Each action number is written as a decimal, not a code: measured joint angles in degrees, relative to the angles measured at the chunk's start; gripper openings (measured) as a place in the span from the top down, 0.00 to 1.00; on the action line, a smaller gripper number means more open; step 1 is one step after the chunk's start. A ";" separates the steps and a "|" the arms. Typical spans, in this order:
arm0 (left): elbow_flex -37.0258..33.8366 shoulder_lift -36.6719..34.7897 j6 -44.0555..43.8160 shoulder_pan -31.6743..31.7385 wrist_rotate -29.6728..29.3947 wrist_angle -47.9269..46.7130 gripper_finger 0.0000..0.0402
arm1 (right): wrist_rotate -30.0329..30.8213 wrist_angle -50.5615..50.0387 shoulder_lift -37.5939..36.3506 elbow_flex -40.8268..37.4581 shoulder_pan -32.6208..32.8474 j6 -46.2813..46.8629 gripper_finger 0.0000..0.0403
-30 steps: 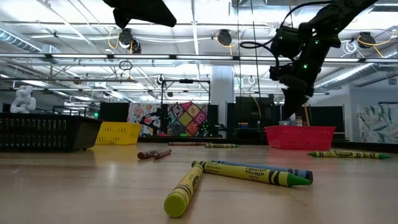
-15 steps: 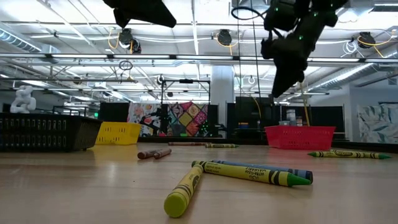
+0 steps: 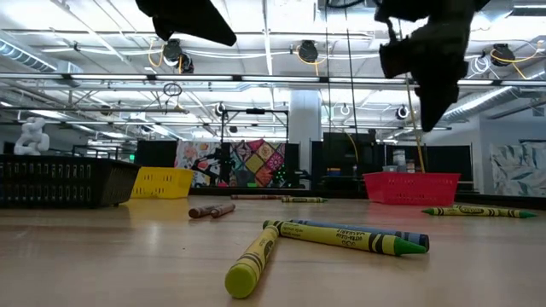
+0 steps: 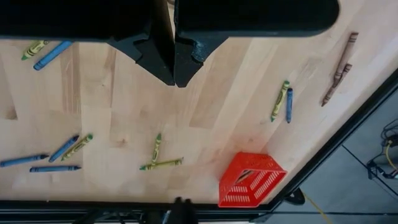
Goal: Sort crayons
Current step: Put the blue crayon into the black bin
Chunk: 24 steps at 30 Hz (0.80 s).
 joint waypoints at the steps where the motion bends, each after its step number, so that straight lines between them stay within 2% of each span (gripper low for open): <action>1: 0.00 0.00 0.01 0.00 0.00 0.00 1.00 | 0.00 -0.01 0.00 0.00 1.43 1.27 0.80; 9: 0.00 0.00 -0.01 -0.01 0.00 -1.42 1.00 | 0.36 -0.52 0.00 0.00 14.15 18.99 0.80; 14: 0.00 0.00 -0.01 0.00 0.00 -1.40 1.00 | 3.37 -1.24 0.00 0.00 22.70 30.03 0.80; 24: 0.00 0.00 -0.03 0.00 0.00 -1.35 1.00 | 3.65 -1.68 1.24 0.00 37.12 46.94 0.80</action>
